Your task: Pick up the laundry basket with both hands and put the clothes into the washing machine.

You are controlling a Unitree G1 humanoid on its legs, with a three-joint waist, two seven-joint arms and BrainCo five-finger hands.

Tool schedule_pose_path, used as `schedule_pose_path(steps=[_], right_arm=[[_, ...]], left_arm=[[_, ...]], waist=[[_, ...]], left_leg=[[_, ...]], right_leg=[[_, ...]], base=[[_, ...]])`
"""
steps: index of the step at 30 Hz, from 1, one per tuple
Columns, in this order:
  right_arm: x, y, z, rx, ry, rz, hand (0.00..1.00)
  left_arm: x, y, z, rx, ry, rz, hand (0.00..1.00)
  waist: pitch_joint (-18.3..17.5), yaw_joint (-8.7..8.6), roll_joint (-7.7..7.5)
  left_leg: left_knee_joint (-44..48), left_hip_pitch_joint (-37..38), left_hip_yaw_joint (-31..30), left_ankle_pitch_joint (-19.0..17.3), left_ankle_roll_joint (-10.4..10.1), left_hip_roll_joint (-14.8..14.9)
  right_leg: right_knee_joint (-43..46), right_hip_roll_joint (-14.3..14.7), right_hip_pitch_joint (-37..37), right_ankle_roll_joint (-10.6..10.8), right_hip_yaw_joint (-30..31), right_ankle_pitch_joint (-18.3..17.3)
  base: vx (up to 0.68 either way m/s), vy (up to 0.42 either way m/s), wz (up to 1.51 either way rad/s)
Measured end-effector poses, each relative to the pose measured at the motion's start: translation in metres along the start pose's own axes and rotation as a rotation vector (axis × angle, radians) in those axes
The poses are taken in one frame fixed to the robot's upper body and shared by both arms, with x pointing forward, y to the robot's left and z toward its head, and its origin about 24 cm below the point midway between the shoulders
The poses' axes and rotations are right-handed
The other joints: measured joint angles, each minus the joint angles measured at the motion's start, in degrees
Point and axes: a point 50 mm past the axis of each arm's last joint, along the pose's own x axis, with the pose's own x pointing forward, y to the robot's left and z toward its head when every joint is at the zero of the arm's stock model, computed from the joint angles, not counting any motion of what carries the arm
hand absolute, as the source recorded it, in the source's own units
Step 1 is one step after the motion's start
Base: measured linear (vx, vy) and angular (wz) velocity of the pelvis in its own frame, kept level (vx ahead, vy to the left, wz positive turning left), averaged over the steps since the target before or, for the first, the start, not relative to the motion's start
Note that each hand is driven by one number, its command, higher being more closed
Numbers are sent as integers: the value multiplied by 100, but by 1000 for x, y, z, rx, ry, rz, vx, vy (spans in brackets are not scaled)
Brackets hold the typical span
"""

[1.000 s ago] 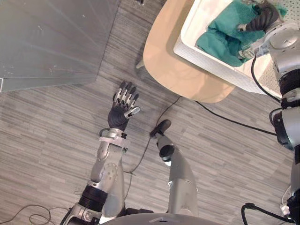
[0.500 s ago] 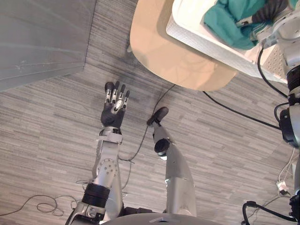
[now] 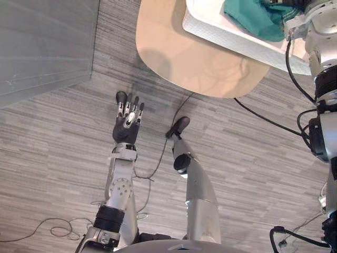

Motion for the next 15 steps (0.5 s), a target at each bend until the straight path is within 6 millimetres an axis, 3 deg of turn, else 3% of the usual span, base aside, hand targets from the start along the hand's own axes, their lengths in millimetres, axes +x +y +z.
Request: schedule_pose_path(steps=[7,11,15], right_arm=[[2,18,-1,149,5,4,100],[3,16,-3,226,19,-22,100],[3,23,-4,315,19,-13,100]], left_arm=[[1,0,0,3,-3,11,0],[5,-3,1,2,-16,21,0],[6,-3,2,10,-21,25,0]], waist=[[-38,79,72],[-109,155,185],[-167,184,198]], left_leg=[[-160,205,-39,78,-72,-92],[-163,205,-158,112,-79,-131],[-157,205,-182,126,-79,-135]], right_leg=[[398,-174,5,-27,-24,-262],[582,-256,12,-42,-121,-395],[622,-264,14,-39,-132,-420]], base=[[-74,-41,10],[-68,-91,17],[-70,-117,3]])
